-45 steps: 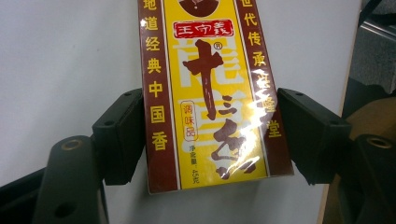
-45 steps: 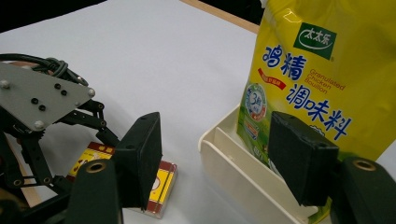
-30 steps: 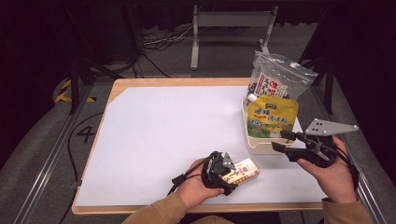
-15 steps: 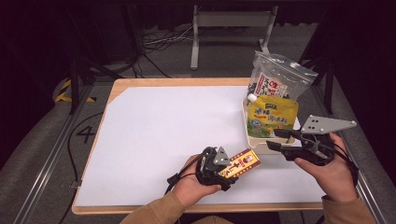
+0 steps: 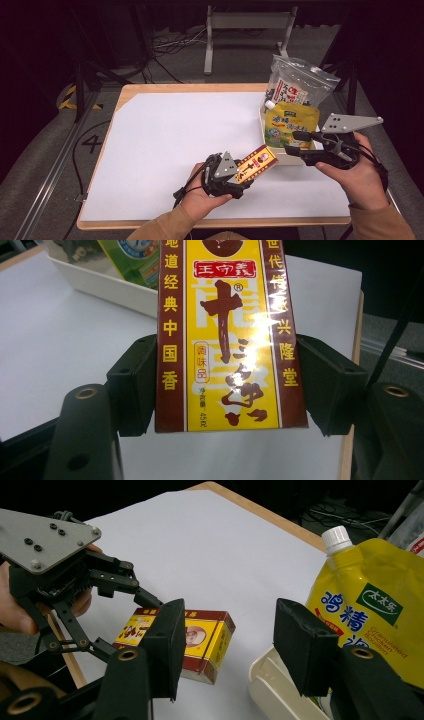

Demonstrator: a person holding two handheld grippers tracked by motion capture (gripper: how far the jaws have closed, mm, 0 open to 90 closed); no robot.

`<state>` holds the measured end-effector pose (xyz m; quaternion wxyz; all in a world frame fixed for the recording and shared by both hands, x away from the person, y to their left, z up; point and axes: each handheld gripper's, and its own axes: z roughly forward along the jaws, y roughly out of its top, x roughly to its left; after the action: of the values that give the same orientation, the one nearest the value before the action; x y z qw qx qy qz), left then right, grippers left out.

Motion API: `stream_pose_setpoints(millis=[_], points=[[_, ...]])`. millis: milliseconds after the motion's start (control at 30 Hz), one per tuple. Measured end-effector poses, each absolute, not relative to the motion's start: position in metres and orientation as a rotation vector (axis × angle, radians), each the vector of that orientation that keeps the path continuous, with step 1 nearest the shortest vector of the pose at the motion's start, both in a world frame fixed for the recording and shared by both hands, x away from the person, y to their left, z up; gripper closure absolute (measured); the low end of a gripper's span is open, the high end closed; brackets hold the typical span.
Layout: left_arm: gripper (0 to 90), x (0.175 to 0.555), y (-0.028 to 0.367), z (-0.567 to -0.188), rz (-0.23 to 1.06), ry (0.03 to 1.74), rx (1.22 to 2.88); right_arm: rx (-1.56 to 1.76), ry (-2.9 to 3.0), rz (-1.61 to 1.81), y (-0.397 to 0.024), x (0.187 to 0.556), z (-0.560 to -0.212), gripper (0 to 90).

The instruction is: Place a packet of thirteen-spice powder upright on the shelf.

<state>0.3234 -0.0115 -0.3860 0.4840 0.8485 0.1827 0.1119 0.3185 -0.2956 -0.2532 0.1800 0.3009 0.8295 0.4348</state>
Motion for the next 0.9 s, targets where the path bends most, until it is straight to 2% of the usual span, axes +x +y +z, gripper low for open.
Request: stream_pose_setpoints(millis=[300, 567, 900], points=[[32.2, 0.322, -0.005, -0.386, 0.352, 0.446, 1.962, 0.958, 2.375, 1.236, -0.287, 0.327, -0.248, 48.0], [32.2, 0.323, -0.001, -0.392, 0.345, 0.445, 1.862, 1.014, 2.406, 1.229, -0.279, 0.334, -0.248, 46.3], [32.3, 0.32, 0.0, -0.391, 0.36, 0.407, 1.85, 1.14, 2.448, 1.168, -0.272, 0.349, -0.256, 46.1]])
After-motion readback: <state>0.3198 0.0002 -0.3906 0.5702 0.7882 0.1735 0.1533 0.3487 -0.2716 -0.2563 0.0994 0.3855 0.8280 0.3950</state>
